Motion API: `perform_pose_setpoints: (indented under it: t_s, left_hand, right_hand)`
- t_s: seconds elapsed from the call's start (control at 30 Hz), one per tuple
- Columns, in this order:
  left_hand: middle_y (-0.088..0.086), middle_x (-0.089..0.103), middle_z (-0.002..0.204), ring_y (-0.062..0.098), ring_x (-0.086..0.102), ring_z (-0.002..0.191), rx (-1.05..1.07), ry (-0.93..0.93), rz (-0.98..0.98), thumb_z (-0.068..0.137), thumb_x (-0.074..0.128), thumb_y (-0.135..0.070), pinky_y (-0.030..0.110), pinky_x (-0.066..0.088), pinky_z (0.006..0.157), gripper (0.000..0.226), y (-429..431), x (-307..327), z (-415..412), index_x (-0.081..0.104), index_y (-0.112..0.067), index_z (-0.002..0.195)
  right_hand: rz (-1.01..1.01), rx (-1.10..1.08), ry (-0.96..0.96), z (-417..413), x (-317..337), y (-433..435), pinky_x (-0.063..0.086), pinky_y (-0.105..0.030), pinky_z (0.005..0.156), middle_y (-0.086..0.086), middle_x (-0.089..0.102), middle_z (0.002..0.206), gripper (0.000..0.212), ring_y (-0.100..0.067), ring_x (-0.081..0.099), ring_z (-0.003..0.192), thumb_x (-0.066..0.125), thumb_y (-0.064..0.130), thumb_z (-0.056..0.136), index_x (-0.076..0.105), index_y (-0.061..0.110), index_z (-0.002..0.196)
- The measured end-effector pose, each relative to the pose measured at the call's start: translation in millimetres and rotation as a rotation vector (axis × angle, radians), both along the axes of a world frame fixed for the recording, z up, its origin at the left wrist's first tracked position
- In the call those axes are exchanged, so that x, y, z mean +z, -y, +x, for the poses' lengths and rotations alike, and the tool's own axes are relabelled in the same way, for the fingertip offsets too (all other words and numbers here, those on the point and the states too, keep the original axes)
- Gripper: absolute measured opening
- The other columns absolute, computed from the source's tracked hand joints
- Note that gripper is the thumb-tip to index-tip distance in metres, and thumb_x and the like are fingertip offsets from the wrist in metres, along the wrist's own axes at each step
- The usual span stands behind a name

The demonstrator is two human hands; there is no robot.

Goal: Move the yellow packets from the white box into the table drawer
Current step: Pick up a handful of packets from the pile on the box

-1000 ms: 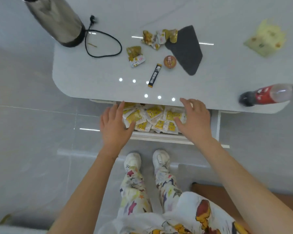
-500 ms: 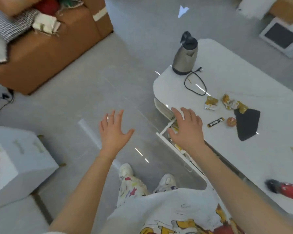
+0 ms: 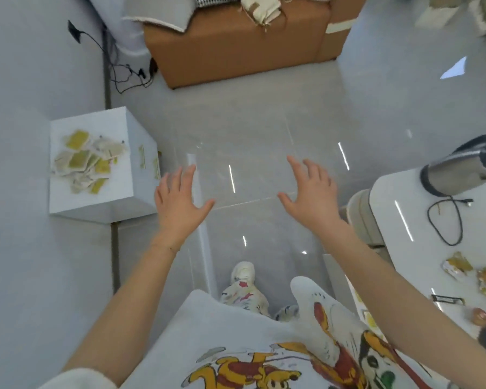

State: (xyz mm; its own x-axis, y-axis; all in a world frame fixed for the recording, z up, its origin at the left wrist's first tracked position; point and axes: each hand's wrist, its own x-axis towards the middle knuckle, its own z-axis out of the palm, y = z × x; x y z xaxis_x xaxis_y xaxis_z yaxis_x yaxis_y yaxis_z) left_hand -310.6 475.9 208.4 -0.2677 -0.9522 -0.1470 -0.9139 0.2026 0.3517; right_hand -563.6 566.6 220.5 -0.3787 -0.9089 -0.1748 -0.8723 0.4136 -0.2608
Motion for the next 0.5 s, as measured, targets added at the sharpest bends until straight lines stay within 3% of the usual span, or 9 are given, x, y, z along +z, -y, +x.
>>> perform_pose_setpoints:
  t_s: [0.5]
  left_hand:
    - [0.002,0.016,0.16,0.027,0.005,0.148,0.398,-0.101,0.057,0.083,0.066,-0.05,0.045,0.008,0.118,0.088,96,-4,104,0.016,-0.03,0.153]
  right_hand:
    - [-0.031,0.332,0.013,94,-6,205,0.025,-0.049,0.11,-0.01,0.033,0.15,0.079,-0.032,0.03,0.137,0.058,0.05,0.085,0.02,0.028,0.151]
